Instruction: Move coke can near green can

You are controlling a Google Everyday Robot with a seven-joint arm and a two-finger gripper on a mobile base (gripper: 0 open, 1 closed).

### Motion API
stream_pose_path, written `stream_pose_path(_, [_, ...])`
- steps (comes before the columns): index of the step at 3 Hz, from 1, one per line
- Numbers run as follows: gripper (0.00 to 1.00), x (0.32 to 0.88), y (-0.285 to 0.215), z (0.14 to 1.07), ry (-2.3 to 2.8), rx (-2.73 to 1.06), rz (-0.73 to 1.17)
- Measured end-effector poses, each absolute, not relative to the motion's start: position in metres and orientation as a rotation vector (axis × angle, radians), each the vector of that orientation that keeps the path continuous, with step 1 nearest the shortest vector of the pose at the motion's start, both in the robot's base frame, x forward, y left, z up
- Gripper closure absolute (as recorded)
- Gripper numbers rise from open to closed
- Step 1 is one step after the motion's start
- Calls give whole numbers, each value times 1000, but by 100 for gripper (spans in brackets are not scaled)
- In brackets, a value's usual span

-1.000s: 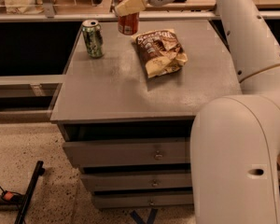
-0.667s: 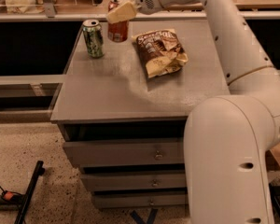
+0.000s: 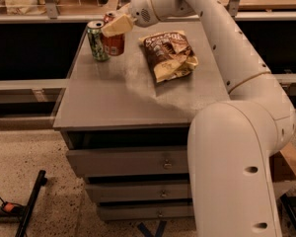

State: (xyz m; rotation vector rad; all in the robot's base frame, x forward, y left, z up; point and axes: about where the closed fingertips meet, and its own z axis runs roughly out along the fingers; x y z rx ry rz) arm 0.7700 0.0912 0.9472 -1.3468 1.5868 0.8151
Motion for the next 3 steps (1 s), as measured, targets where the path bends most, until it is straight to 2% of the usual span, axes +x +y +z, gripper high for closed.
stream_pose_path(2, [100, 773, 97, 926, 1603, -1382, 777])
stream_pose_path(3, [82, 776, 96, 918, 1632, -1369, 741])
